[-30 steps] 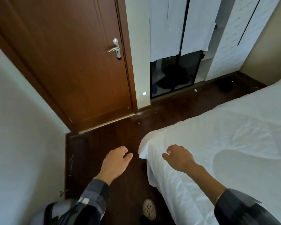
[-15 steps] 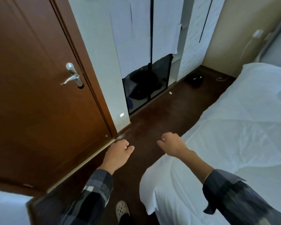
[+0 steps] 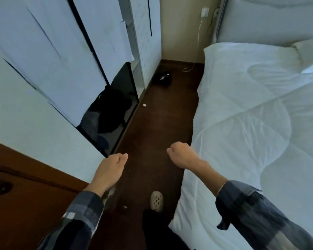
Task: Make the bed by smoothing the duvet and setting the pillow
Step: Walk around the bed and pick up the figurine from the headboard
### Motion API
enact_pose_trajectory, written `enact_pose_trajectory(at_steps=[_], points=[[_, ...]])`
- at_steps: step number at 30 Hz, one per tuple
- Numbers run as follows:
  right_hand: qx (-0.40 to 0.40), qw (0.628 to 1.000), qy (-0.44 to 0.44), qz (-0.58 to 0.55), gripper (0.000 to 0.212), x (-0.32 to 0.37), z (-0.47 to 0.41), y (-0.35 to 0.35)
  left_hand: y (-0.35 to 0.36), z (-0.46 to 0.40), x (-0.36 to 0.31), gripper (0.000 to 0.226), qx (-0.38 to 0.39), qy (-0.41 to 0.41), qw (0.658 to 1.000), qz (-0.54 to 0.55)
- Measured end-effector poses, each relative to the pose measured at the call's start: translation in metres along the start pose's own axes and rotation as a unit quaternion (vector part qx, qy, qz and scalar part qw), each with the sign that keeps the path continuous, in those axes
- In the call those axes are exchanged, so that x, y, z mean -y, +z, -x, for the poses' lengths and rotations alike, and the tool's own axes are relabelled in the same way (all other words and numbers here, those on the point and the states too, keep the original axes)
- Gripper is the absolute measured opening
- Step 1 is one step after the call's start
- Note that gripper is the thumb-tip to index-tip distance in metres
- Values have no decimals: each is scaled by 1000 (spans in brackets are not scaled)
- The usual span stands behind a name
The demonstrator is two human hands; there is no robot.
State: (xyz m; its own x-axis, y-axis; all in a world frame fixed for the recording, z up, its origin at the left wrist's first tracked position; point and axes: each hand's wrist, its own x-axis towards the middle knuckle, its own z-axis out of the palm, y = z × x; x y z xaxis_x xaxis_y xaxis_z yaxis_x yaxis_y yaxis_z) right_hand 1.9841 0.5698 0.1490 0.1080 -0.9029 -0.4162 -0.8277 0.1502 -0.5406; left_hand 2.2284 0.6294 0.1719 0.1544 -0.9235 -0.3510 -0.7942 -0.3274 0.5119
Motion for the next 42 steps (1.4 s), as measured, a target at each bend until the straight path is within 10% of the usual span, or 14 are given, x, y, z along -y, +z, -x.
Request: enact_pose_trajectory(at_steps=[18,42], points=[[-88,995,31,36,28,77,-402,-232,-99,-490,-201,37,98,145,983,-58],[-248,947,205,-24,28,-104,-893,-682,-52,-1066,-766,37,156,354,916,-102]])
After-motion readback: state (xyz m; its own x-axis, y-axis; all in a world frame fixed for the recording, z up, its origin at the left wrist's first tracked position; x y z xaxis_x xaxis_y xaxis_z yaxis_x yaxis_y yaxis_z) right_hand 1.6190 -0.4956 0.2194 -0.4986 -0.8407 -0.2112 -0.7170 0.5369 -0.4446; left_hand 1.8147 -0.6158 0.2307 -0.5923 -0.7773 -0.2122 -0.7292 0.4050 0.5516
